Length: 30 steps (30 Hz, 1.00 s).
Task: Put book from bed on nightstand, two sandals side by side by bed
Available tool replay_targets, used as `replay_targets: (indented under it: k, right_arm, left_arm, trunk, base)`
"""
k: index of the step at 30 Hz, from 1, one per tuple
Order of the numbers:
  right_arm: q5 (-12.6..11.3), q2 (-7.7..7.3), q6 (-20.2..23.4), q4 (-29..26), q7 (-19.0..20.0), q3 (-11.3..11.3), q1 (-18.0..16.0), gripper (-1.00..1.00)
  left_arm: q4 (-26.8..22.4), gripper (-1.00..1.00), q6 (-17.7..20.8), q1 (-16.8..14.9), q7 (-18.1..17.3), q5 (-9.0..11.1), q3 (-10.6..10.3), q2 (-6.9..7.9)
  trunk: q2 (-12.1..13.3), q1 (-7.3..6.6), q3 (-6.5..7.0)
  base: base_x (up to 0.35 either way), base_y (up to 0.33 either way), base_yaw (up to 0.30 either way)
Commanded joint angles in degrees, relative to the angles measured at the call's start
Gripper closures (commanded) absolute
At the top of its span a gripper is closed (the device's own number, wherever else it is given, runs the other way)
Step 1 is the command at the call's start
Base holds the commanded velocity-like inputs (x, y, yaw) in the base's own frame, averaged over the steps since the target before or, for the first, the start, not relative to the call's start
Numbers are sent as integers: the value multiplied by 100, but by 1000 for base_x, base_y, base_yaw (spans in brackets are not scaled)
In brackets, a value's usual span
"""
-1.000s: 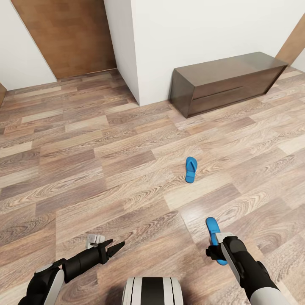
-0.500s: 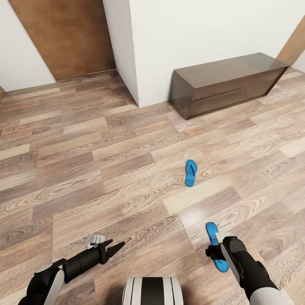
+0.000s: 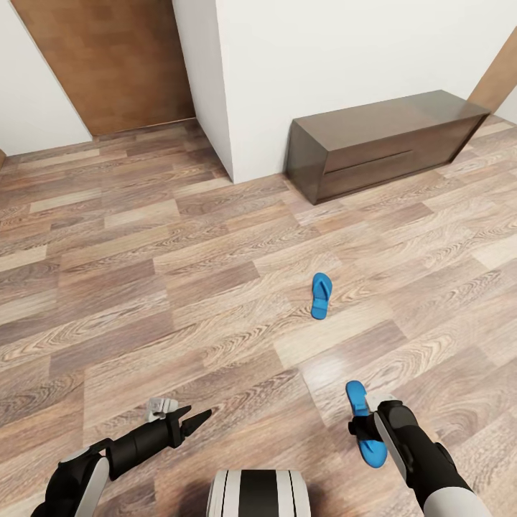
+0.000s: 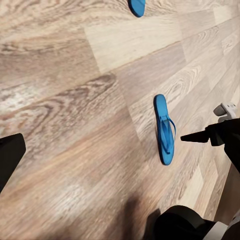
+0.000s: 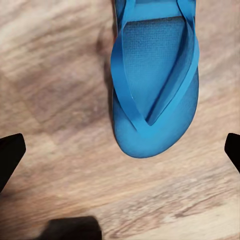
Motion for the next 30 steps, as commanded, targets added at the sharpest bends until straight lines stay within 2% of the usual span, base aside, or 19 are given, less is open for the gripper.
replay_targets:
  k: [1,30]
  right_arm:
    - [8,0,26,-6,3,-3,-1,-100]
    - [8,-5,42,-3,11,-2,-1,-100]
  left_arm:
    - [1,-100,42,-1,-7,33,3,-2]
    - [2,-100,42,-1,-16,41,3,-5]
  trunk:
    - [-1,-1,-3]
    - [-1,-1,-3]
  base:
    - [1,-1,0]
    - [0,0,0]
